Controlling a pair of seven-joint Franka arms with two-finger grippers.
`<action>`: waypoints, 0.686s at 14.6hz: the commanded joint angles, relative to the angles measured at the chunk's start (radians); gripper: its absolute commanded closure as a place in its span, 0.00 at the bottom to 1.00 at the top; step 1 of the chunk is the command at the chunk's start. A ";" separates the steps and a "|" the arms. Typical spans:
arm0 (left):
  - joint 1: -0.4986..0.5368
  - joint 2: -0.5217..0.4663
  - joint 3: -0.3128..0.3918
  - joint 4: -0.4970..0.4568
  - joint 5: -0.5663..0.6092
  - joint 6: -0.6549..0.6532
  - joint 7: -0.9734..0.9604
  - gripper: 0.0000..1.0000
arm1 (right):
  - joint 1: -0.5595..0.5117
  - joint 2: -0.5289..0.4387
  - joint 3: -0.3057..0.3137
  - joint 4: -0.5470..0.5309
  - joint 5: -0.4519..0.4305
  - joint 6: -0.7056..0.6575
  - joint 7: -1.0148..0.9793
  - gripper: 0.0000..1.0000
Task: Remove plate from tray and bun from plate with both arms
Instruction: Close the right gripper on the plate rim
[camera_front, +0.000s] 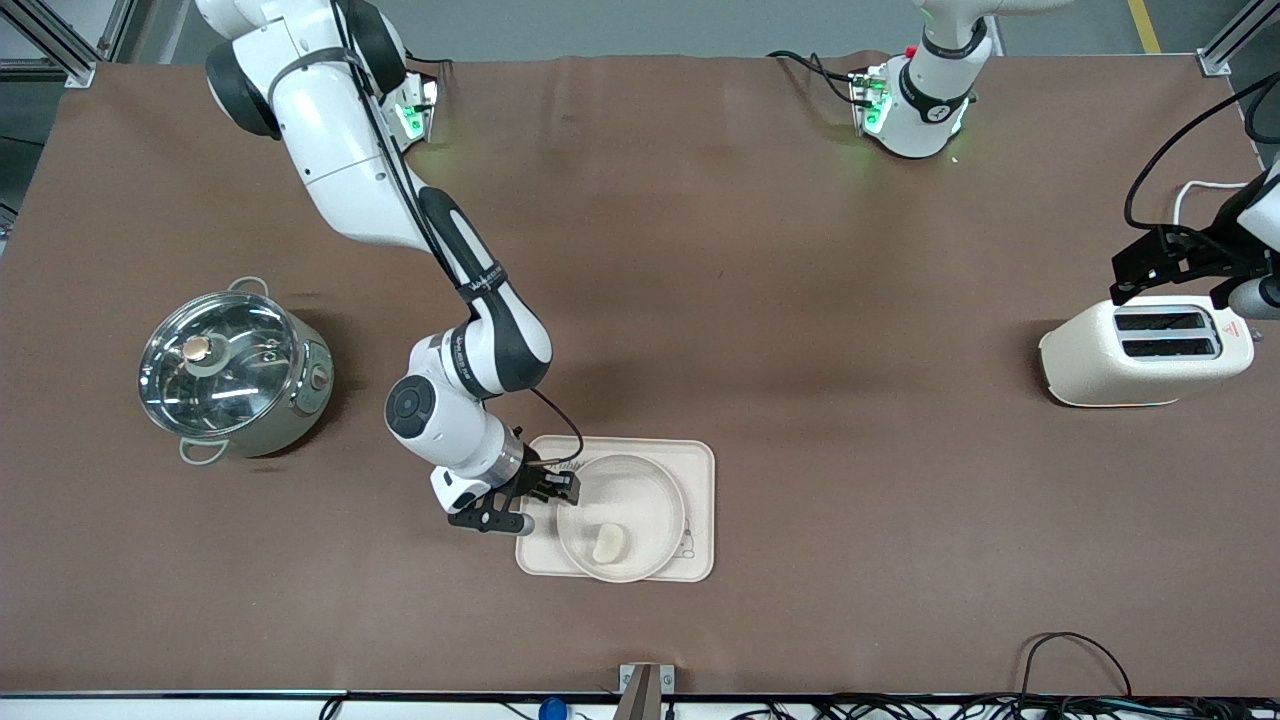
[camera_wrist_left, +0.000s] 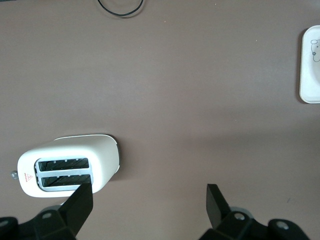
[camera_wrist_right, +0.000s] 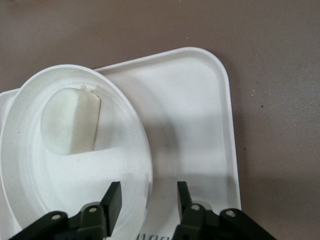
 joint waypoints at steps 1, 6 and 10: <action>0.005 0.001 -0.006 0.009 0.011 -0.013 0.006 0.00 | -0.020 0.022 0.022 0.035 0.016 0.001 0.005 0.52; 0.005 0.001 -0.006 0.009 0.011 -0.013 0.007 0.00 | -0.020 0.038 0.027 0.050 0.016 0.004 0.005 0.64; 0.005 0.001 -0.006 0.009 0.011 -0.013 0.006 0.00 | -0.020 0.042 0.026 0.051 0.016 0.004 0.005 0.74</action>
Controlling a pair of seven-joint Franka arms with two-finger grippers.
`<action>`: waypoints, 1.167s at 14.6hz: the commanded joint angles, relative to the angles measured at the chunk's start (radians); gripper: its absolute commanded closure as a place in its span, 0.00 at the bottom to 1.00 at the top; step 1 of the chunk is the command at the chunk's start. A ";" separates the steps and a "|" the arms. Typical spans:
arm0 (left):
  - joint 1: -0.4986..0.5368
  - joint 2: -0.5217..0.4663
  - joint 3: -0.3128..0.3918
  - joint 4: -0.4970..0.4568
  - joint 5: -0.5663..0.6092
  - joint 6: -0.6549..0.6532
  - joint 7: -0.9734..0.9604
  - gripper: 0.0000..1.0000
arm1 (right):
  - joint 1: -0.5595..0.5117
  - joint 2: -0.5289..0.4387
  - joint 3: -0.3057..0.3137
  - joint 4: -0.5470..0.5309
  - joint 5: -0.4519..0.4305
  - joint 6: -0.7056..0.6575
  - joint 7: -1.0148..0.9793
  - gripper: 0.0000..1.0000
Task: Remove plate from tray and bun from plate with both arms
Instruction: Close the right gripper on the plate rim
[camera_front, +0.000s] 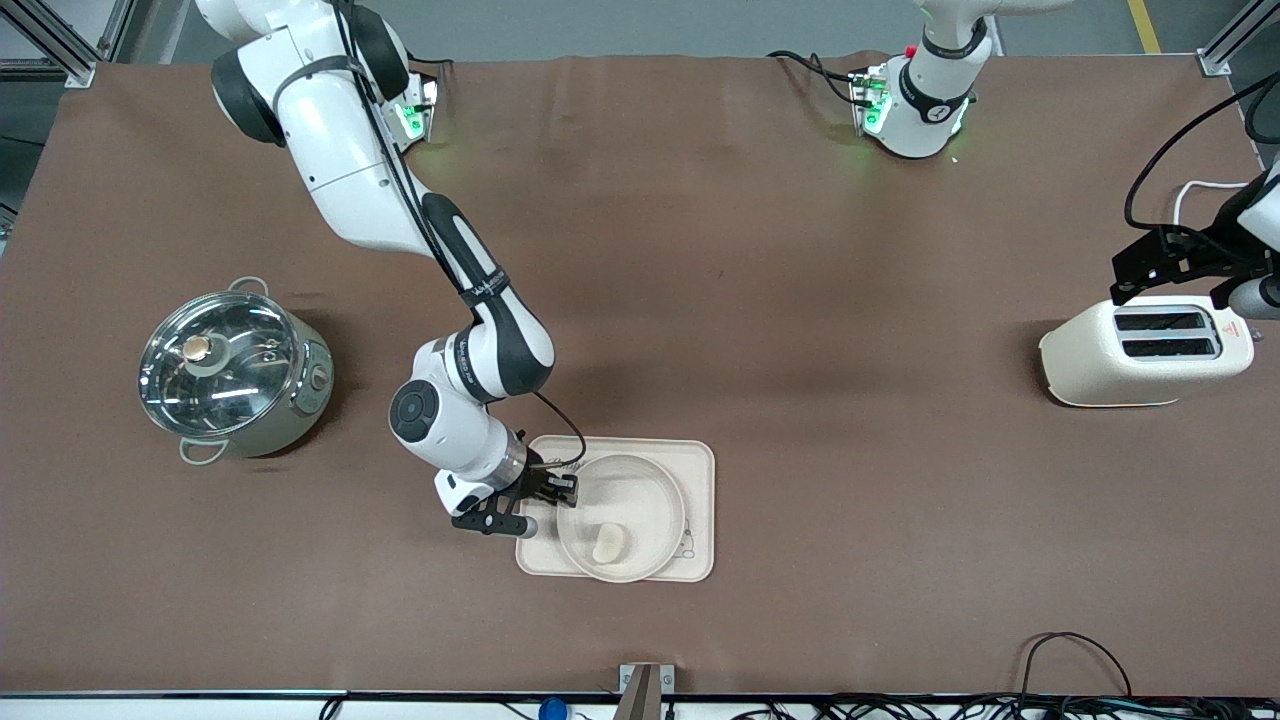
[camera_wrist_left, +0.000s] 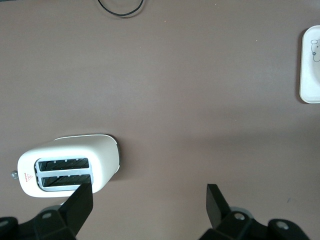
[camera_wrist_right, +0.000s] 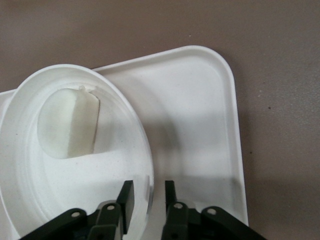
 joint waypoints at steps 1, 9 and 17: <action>0.004 0.001 -0.006 0.009 0.011 -0.013 0.006 0.00 | -0.018 0.020 0.019 0.026 0.015 0.003 0.004 0.76; 0.006 -0.001 -0.006 0.010 0.011 -0.013 0.007 0.00 | -0.017 0.023 0.019 0.025 0.015 0.002 -0.002 0.94; 0.006 0.001 -0.006 0.010 0.011 -0.013 0.007 0.00 | -0.025 0.011 0.021 0.025 0.018 -0.009 -0.007 0.99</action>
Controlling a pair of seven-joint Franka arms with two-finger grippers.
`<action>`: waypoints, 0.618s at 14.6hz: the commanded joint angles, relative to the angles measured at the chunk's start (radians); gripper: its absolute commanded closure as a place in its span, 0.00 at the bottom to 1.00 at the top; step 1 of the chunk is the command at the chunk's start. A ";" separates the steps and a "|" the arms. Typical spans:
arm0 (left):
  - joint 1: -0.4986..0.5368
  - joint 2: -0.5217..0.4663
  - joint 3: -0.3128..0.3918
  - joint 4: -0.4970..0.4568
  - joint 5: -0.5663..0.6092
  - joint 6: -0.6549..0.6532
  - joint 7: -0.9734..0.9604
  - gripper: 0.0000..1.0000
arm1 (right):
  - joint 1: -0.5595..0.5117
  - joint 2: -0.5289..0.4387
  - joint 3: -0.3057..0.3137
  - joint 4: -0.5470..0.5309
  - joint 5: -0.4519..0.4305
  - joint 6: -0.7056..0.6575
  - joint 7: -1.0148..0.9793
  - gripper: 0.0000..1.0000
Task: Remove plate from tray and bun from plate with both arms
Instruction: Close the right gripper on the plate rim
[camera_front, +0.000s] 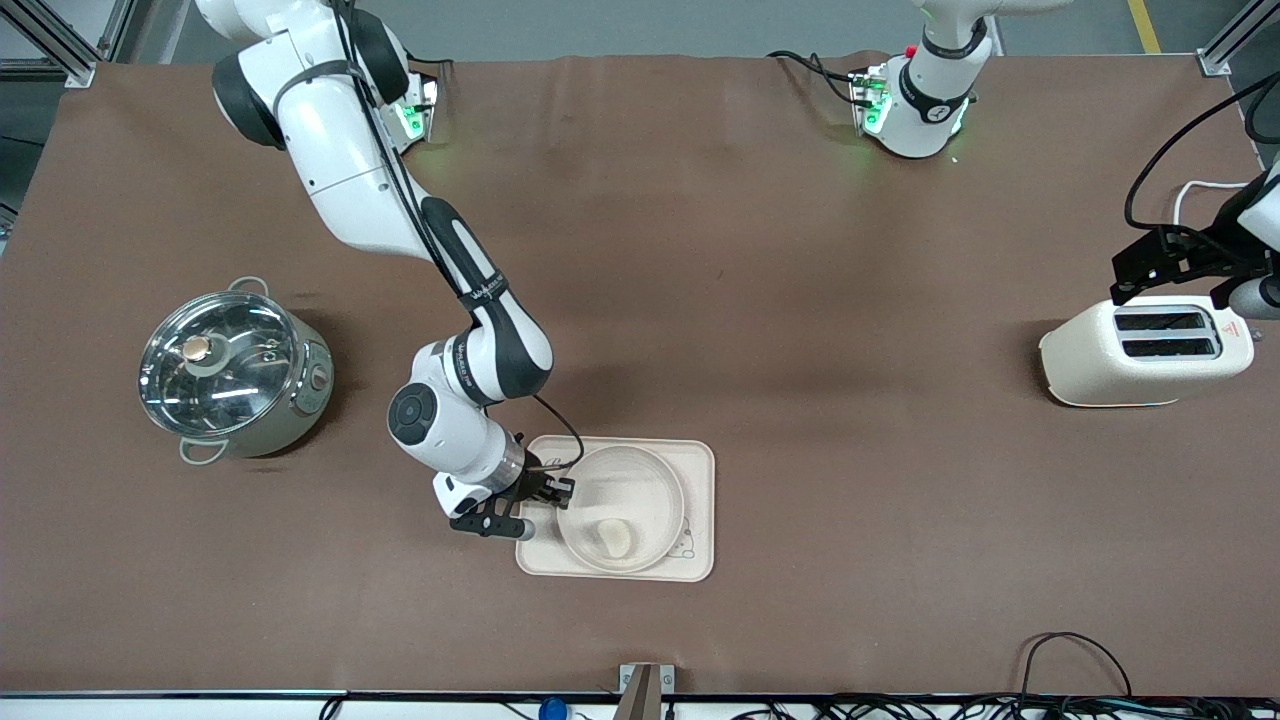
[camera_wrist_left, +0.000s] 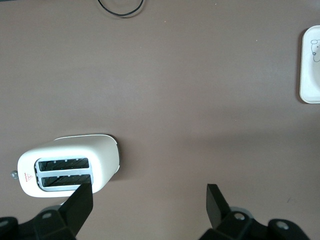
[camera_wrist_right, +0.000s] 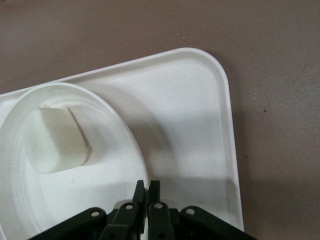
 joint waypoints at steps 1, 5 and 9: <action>0.006 -0.001 -0.006 0.010 0.011 -0.013 0.007 0.00 | -0.018 -0.008 0.019 0.016 0.017 -0.012 -0.006 0.99; 0.006 0.001 -0.006 0.010 0.011 -0.013 0.009 0.00 | -0.016 -0.063 0.019 0.016 0.021 -0.087 -0.006 0.99; 0.006 -0.001 -0.006 0.010 0.011 -0.013 0.007 0.00 | -0.010 -0.152 0.018 -0.024 0.017 -0.184 0.003 0.99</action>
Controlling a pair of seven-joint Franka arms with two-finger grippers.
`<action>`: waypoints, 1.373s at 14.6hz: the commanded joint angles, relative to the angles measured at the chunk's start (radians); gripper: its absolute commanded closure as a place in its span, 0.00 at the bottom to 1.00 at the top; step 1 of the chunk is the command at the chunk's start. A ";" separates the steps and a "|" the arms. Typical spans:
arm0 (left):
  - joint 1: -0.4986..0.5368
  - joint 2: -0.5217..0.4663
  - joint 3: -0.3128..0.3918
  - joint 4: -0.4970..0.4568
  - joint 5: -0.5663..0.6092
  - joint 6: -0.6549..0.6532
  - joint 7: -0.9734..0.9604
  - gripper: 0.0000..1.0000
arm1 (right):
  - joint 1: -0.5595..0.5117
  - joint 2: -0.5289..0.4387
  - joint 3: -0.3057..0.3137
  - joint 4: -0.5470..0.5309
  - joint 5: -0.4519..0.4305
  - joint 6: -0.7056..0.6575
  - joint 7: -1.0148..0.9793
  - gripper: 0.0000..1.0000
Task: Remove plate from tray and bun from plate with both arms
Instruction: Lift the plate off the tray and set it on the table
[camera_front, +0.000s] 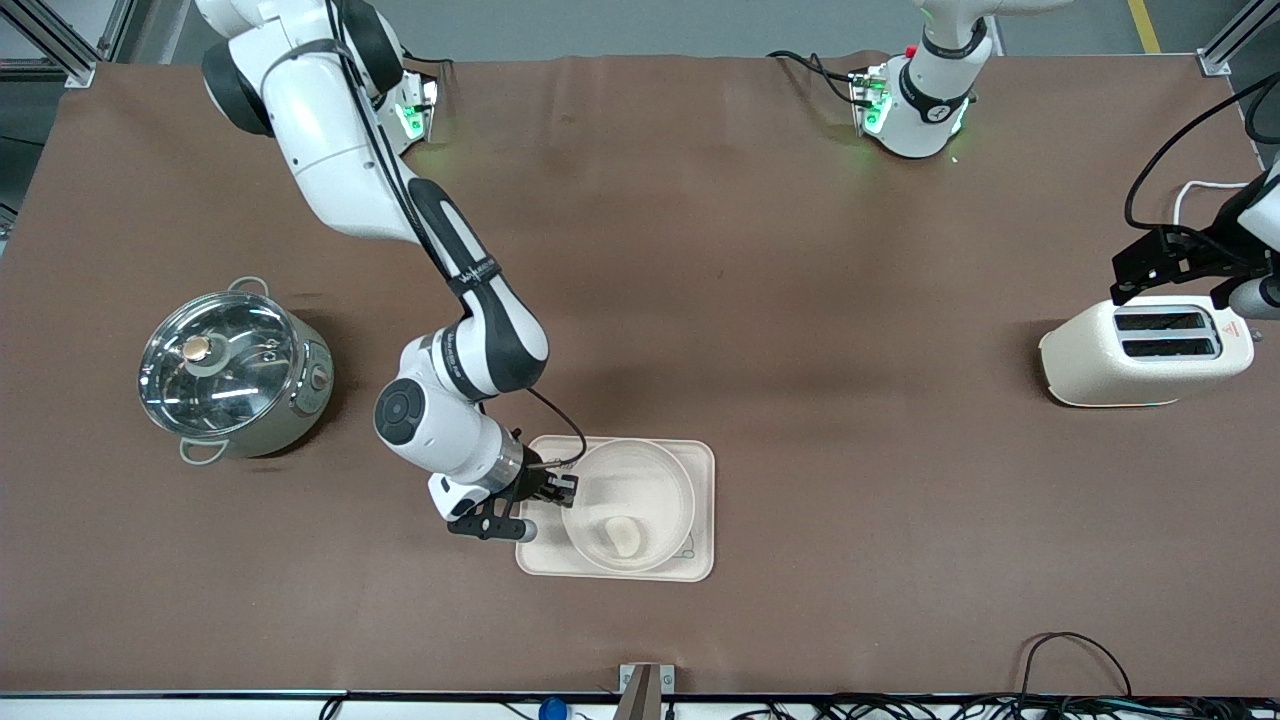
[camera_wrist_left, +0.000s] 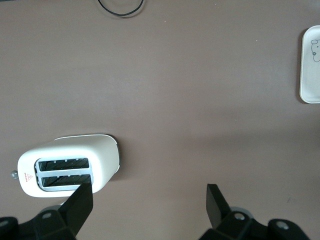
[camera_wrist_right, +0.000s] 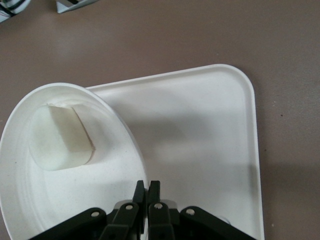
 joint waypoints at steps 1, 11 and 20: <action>0.006 0.001 -0.006 0.010 0.011 -0.013 0.007 0.00 | -0.007 -0.109 0.017 -0.092 0.016 -0.088 -0.001 0.99; 0.007 0.001 -0.005 0.009 0.009 -0.030 0.009 0.00 | 0.093 -0.472 0.019 -0.710 0.012 0.062 -0.144 0.99; 0.007 0.001 -0.005 0.009 0.009 -0.036 0.009 0.00 | 0.176 -0.447 0.066 -0.828 0.041 0.297 -0.144 0.99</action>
